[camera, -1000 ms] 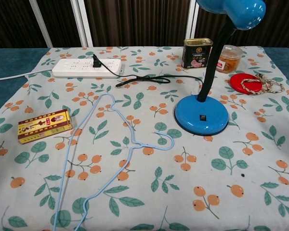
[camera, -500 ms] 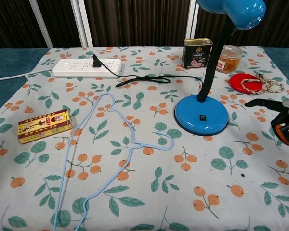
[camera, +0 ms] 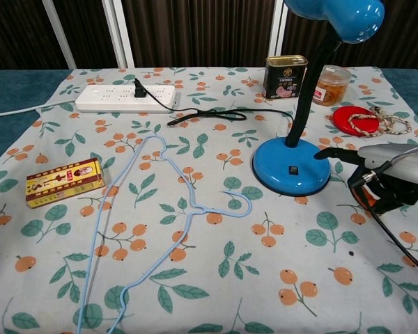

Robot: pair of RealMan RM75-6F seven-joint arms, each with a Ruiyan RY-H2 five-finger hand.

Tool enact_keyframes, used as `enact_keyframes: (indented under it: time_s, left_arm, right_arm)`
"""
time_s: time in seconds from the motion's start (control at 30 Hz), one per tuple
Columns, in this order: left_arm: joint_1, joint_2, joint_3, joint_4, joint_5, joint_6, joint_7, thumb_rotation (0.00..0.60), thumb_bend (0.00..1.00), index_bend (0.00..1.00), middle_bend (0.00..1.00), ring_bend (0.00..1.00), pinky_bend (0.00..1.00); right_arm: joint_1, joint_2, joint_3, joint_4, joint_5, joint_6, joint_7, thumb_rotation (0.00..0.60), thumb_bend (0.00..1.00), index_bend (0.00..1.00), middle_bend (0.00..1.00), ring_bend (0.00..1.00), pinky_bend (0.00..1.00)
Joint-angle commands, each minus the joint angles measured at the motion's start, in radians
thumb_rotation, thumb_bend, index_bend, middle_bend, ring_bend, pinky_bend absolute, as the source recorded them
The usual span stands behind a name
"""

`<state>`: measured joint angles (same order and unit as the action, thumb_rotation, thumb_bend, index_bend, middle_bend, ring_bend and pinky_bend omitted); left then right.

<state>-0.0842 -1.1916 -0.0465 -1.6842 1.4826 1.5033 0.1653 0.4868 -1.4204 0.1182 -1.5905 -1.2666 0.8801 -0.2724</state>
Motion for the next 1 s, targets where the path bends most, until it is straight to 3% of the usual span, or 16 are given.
enact_keyframes:
  time_s: [0.03, 1.0]
  left_arm:
    - [-0.001, 0.000, 0.000, 0.000, 0.000, -0.001, 0.000, 0.600, 0.36, 0.15, 0.06, 0.05, 0.04]
    - [-0.001, 0.002, -0.001, -0.002, -0.004, -0.004, -0.004, 0.600, 0.36, 0.15, 0.06, 0.05, 0.04]
  right_arm:
    - [0.015, -0.017, 0.001, 0.006, 0.020, -0.009, -0.023, 0.600, 0.78, 0.02, 0.68, 0.76, 0.80]
    - [0.068, -0.089, -0.022, 0.040, 0.086, 0.005, -0.094, 0.600, 0.78, 0.02, 0.68, 0.76, 0.93]
